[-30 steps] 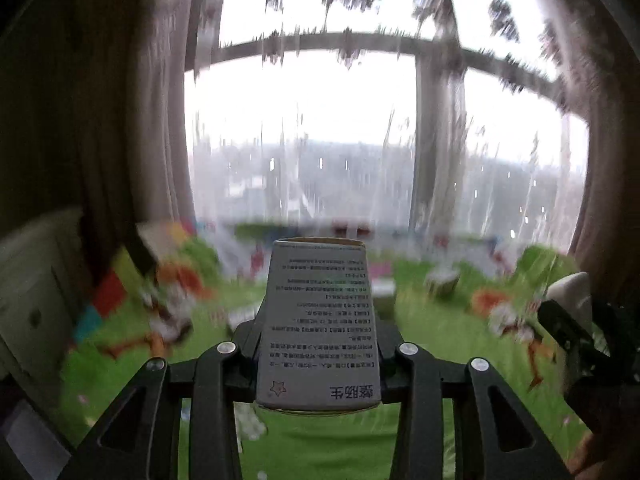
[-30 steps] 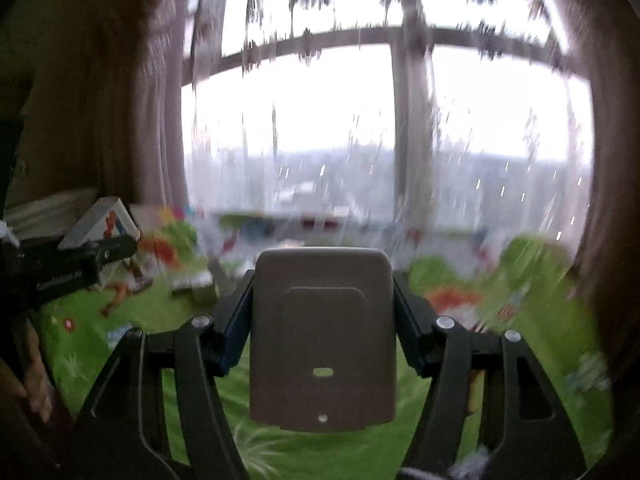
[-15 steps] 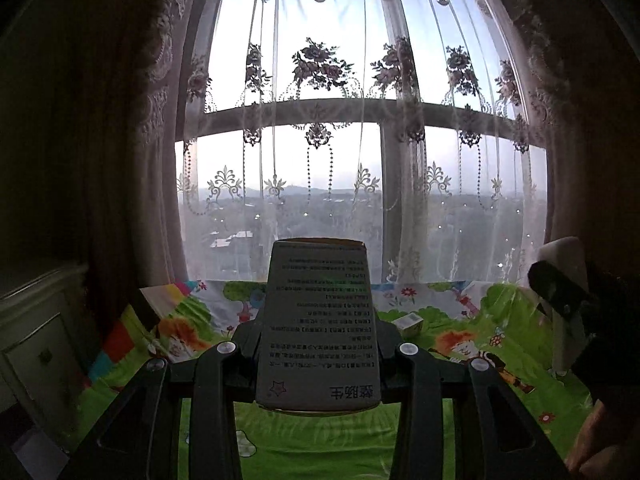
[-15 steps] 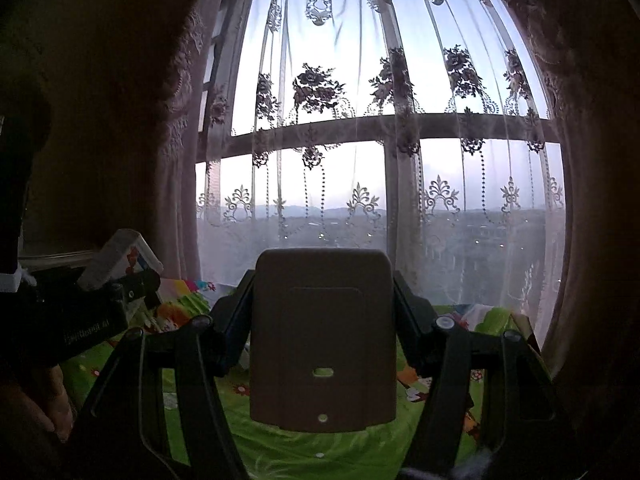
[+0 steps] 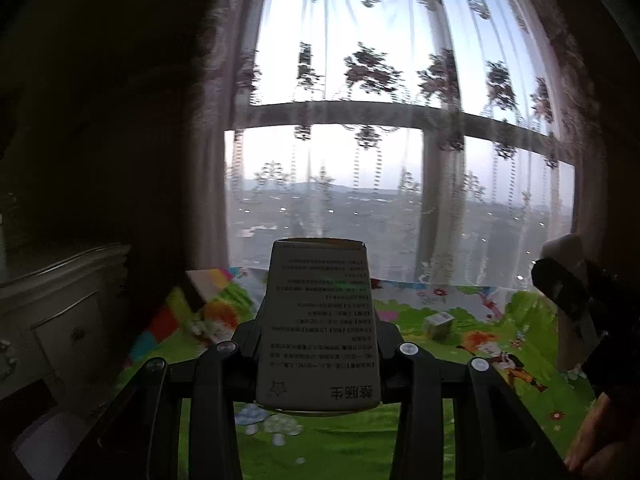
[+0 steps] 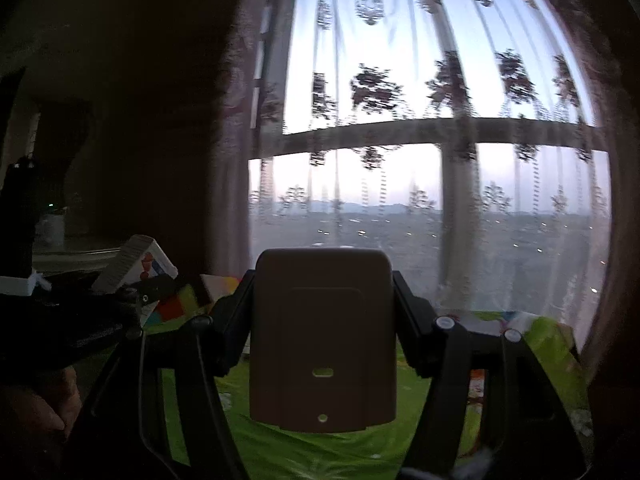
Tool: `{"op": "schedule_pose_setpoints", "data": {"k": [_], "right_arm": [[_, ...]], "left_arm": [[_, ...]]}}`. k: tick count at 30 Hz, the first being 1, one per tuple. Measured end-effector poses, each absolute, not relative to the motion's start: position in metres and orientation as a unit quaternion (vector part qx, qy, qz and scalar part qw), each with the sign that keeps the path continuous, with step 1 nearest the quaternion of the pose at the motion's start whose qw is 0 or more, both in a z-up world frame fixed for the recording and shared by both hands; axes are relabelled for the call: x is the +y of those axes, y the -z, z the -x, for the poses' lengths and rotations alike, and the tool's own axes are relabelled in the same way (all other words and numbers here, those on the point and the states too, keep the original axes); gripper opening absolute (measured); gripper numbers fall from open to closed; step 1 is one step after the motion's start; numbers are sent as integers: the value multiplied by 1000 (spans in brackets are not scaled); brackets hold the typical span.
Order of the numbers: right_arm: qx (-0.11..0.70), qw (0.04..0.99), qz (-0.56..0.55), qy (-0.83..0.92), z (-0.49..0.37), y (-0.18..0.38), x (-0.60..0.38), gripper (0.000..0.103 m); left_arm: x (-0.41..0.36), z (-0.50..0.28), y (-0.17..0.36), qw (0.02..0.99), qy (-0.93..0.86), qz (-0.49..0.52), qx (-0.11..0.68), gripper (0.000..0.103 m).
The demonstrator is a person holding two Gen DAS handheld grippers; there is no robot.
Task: Organize rigid objects
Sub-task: 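Lift the white device and small box and carry them toward the storage box, then lower both held items into the storage box and open both tools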
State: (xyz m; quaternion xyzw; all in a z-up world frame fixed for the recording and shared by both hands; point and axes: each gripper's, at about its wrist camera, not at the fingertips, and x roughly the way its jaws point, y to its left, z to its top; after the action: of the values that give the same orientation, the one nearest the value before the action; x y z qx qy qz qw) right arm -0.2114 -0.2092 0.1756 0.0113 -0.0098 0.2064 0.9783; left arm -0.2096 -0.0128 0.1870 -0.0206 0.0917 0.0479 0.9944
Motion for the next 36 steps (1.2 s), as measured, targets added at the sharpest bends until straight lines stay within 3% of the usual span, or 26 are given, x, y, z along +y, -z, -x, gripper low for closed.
{"op": "schedule_pose_setpoints", "data": {"k": [15,36], "right_arm": [[-15,930,49,-364,239,-186,-110,67],[82,822,181,-533,267,-164,25,67]], "left_arm": [[69,275,-182,983,-152,41,99,41],[201,339,-123,928,-273,160,195,41]]}}
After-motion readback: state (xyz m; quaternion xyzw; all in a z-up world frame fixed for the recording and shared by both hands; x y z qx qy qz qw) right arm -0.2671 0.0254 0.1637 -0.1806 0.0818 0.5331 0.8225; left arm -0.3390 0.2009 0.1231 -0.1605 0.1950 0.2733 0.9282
